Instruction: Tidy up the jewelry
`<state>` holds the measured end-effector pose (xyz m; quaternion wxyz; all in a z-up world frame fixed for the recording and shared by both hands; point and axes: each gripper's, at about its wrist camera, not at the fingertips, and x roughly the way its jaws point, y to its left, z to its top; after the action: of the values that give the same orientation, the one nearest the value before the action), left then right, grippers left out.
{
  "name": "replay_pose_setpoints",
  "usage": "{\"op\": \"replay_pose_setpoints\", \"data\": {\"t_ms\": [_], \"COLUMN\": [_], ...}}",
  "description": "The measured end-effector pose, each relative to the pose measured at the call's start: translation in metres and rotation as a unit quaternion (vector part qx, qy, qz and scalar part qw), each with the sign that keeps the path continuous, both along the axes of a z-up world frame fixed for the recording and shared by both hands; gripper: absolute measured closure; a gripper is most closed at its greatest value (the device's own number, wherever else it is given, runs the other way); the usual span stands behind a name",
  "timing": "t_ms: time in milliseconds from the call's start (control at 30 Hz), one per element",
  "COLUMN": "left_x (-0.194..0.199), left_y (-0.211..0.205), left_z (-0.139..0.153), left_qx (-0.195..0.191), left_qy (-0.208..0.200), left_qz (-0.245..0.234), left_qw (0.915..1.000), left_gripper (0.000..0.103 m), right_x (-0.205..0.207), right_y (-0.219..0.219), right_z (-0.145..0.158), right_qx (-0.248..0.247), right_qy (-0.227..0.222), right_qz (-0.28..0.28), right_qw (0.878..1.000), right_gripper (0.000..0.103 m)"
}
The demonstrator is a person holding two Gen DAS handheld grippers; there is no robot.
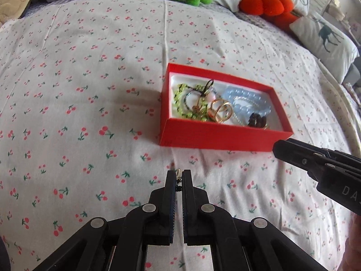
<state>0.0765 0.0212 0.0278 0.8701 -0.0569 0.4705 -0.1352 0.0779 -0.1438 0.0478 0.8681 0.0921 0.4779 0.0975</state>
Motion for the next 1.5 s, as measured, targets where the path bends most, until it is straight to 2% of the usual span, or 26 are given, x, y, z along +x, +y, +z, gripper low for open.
{"op": "replay_pose_setpoints", "data": {"t_ms": [233,467,800,933,1067,1133,1167,1233,1400,1500], "left_x": [0.030,0.059,0.081,0.082,0.080,0.076,0.074,0.069,0.051,0.037], "left_y": [-0.023,-0.038,-0.045,-0.045,-0.046,-0.045,-0.044,-0.041,-0.032,-0.026], "left_z": [0.008,0.004,-0.008,-0.008,-0.006,-0.003,-0.001,0.003,0.014,0.018], "left_qx": [-0.023,-0.039,-0.017,-0.013,-0.007,-0.004,-0.001,0.004,0.012,0.020], "left_qy": [-0.025,-0.036,-0.047,-0.050,-0.053,-0.057,-0.057,-0.058,-0.059,-0.060], "left_qz": [-0.007,0.014,0.030,0.032,0.026,0.025,0.025,0.029,0.051,0.068], "left_qw": [0.9994,0.9985,0.9983,0.9982,0.9982,0.9981,0.9980,0.9979,0.9969,0.9957], "left_gripper": [0.103,0.103,0.102,0.083,0.080,0.075,0.072,0.060,0.037,0.021], "right_x": [0.022,0.049,0.070,0.074,0.075,0.072,0.071,0.067,0.052,0.039], "right_y": [-0.019,-0.030,-0.041,-0.042,-0.039,-0.038,-0.038,-0.040,-0.044,-0.046], "right_z": [0.007,-0.005,-0.019,-0.020,-0.017,-0.012,-0.009,-0.003,0.011,0.018], "right_qx": [0.036,0.045,0.041,0.051,0.048,0.045,0.046,0.047,0.037,0.025], "right_qy": [-0.021,-0.011,-0.005,-0.004,-0.008,-0.014,-0.018,-0.024,-0.033,-0.034], "right_qz": [-0.041,-0.068,-0.075,-0.075,-0.066,-0.064,-0.064,-0.064,-0.070,-0.074], "right_qw": [0.998,0.997,0.996,0.996,0.997,0.997,0.997,0.997,0.996,0.996], "right_gripper": [0.083,0.083,0.083,0.082,0.077,0.067,0.065,0.057,0.048,0.038]}}
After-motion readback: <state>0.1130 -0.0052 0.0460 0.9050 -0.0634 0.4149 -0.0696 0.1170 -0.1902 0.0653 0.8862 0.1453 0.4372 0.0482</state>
